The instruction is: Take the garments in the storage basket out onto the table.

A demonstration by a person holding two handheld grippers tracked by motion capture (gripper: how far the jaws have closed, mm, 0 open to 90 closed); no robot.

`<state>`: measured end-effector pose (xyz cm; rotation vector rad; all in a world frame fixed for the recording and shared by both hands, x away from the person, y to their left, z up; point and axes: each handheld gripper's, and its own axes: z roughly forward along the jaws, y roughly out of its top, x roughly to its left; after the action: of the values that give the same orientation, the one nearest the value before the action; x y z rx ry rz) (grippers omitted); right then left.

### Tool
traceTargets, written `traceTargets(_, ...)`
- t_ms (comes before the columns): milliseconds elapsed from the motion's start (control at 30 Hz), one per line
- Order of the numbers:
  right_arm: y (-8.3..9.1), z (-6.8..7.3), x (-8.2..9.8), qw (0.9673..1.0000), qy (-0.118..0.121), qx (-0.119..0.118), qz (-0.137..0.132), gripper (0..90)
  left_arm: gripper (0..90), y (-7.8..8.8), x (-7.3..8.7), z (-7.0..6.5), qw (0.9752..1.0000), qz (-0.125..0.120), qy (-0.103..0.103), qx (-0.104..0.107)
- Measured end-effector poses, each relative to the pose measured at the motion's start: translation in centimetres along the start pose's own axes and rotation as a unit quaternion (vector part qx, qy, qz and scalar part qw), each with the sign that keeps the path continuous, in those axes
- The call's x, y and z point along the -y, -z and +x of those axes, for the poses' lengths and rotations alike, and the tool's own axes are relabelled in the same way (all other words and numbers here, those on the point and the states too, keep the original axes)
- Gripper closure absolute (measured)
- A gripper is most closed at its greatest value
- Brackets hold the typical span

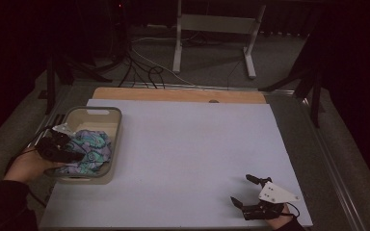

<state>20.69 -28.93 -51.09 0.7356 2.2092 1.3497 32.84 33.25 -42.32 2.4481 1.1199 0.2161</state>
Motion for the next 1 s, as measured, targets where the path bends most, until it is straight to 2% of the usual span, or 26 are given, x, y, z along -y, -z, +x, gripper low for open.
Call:
traceTargets(67,0.0,0.0,0.0,1.0,-0.002,-0.001,-0.001,8.9,72.7,0.5,0.1,0.0,0.9998,-0.019,-0.001,0.003)
traceTargets(167,0.0,0.0,0.0,1.0,-0.001,0.0,-0.001,8.9,72.7,1.2,0.0,0.0,0.9994,-0.035,-0.004,0.0)
traceTargets(433,0.0,-0.1,0.0,1.0,-0.001,0.001,-0.003,8.9,72.7,3.4,-0.3,-0.1,0.9973,-0.07,-0.02,-0.015)
traceTargets(533,0.0,0.0,0.0,1.0,0.0,0.0,-0.004,8.9,72.7,4.1,-0.4,-0.3,0.996,-0.082,-0.032,-0.018)
traceTargets(633,0.0,0.0,0.0,1.0,0.001,0.0,-0.004,8.9,72.6,4.7,-0.6,-0.4,0.9946,-0.095,-0.036,-0.019)
traceTargets(667,0.0,0.0,0.0,1.0,0.003,0.001,-0.004,8.9,72.6,4.9,-0.6,-0.5,0.9944,-0.098,-0.032,-0.022)
traceTargets(733,0.0,-0.1,0.0,1.0,0.0,0.001,-0.006,8.9,72.6,5.4,-0.8,-0.6,0.9935,-0.104,-0.042,-0.023)
traceTargets(767,0.0,-0.1,0.0,1.0,0.0,0.001,-0.005,8.9,72.6,5.7,-0.9,-0.7,0.9932,-0.107,-0.04,-0.022)
traceTargets(1000,0.0,0.0,0.0,1.0,0.003,0.0,-0.005,8.9,72.6,7.7,-1.3,-1.1,0.9889,-0.135,-0.054,-0.029)
